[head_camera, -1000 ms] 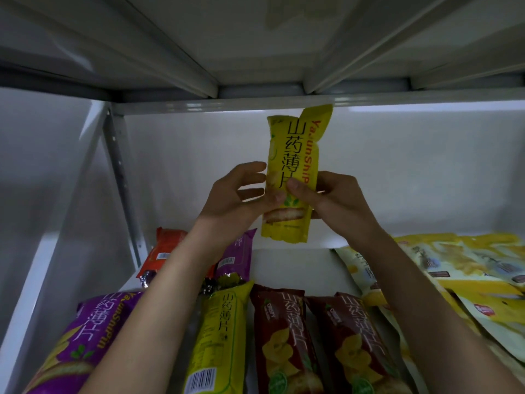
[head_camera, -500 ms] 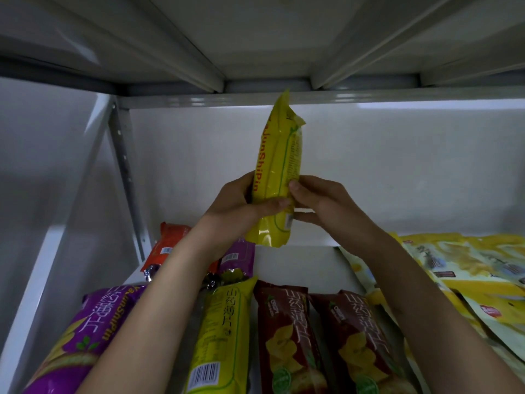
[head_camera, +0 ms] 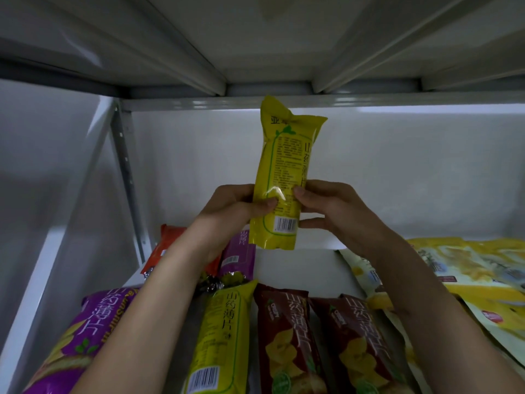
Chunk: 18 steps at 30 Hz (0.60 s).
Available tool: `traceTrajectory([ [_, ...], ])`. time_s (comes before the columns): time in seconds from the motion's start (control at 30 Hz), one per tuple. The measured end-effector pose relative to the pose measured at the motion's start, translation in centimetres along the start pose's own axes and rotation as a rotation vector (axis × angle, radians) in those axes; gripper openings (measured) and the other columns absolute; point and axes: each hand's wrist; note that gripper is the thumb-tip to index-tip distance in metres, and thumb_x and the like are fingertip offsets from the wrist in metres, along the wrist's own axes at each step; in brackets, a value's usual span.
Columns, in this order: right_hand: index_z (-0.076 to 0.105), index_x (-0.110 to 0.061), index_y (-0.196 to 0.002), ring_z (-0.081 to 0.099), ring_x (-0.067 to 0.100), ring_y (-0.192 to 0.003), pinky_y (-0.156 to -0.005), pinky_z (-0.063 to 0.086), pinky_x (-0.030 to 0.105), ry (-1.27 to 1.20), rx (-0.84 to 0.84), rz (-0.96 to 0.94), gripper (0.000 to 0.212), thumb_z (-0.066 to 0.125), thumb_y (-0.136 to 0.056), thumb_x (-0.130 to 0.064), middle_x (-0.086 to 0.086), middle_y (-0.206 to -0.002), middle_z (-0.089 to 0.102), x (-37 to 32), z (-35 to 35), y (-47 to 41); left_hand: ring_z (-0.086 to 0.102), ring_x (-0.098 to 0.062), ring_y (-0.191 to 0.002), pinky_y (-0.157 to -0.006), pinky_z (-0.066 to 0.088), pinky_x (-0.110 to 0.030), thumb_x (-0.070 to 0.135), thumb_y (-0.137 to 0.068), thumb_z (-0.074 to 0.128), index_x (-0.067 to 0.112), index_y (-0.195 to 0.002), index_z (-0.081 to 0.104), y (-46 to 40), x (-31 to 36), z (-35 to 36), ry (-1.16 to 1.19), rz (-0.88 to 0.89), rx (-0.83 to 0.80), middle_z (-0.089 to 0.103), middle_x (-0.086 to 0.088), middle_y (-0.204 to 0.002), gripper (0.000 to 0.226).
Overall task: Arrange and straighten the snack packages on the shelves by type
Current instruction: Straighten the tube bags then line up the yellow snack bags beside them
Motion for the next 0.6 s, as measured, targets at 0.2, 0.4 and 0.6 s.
traceTrajectory([
  [0.2,0.078,-0.015,-0.112,0.078,0.018,-0.097,-0.083,0.062,0.036,0.072,0.117,-0.004,0.029,0.080,-0.088,-0.030,0.001,-0.103,0.081,0.00,0.09,-0.06,0.074,-0.023,-0.113,-0.107,0.053,-0.042,0.032,-0.081,0.072,0.008,-0.130,0.068,-0.09,0.41,0.35,0.123,-0.006,-0.058,0.078,-0.006,-0.120,0.055],
  [0.4,0.078,-0.021,-0.113,0.077,0.014,-0.101,-0.093,0.062,0.041,0.106,0.081,0.011,0.044,0.084,-0.075,-0.042,-0.002,-0.107,0.080,-0.04,0.40,-0.09,0.074,-0.024,-0.112,-0.108,0.053,-0.045,0.030,-0.084,0.071,0.009,-0.125,0.072,-0.09,-0.12,0.07,0.097,0.047,0.042,0.078,-0.007,-0.118,0.046],
  [0.6,0.074,-0.008,-0.124,0.075,0.020,-0.110,-0.095,0.061,0.038,-0.063,0.004,-0.023,0.035,0.074,-0.092,-0.021,0.005,-0.117,0.079,-0.16,0.31,-0.01,0.073,-0.026,-0.116,-0.108,0.052,-0.043,0.028,-0.084,0.070,0.008,-0.129,0.069,-0.08,0.31,-0.04,0.148,0.041,-0.019,0.077,-0.008,-0.123,0.049],
])
Point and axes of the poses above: each hand's wrist, its own y-axis away from the middle knuckle, its own z-axis out of the palm, x = y × z
